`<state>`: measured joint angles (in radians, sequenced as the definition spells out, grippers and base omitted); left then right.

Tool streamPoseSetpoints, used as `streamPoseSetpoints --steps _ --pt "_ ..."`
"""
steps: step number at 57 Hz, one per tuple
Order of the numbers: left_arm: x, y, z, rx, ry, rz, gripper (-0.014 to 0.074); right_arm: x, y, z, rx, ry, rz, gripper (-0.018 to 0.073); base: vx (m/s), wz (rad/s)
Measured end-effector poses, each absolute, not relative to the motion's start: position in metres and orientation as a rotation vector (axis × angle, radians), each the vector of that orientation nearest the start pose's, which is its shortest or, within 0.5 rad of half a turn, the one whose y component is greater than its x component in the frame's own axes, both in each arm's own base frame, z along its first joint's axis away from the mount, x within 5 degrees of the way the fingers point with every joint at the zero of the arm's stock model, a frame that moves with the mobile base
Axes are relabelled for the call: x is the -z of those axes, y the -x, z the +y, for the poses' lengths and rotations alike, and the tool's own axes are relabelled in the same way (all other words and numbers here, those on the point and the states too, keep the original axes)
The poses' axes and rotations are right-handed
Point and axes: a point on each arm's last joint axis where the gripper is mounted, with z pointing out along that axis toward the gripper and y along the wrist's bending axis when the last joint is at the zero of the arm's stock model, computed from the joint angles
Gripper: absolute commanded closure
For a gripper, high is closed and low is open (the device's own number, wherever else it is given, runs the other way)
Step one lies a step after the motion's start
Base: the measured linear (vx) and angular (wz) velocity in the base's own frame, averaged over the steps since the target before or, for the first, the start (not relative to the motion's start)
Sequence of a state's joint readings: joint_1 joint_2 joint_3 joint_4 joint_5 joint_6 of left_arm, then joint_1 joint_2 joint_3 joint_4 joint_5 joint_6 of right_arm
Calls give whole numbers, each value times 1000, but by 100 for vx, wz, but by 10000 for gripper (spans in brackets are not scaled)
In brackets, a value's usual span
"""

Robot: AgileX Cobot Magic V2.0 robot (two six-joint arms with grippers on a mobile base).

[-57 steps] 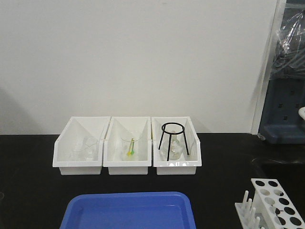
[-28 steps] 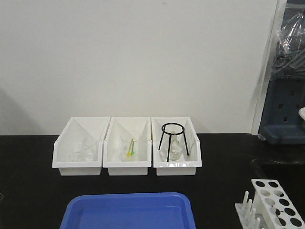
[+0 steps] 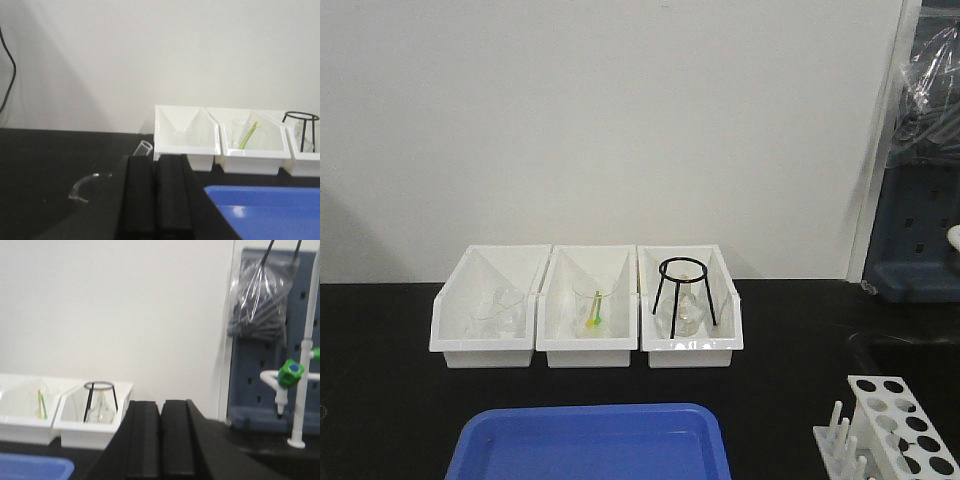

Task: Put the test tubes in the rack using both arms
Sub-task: 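Move the left gripper down around the test tube in the glass beaker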

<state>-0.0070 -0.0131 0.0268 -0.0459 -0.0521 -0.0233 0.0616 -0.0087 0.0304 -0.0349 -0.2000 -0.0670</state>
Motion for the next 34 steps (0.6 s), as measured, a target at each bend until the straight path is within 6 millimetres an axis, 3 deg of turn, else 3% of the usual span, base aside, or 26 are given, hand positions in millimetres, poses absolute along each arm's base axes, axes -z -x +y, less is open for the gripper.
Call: streamPoseSetpoints --steps 8,20,27,34 --pt "-226 -53 0 51 38 1363 598 -228 -52 4 31 112 1319 568 0 0" --pt "-286 -41 0 -47 -44 1235 589 -281 -49 3 47 120 1358 564 0 0" --pt "-315 -46 0 -61 -55 1273 573 -305 -58 3 53 126 1381 557 0 0" --pt "-318 -63 0 -65 -62 1378 524 -307 -73 4 52 133 1447 516 0 0"
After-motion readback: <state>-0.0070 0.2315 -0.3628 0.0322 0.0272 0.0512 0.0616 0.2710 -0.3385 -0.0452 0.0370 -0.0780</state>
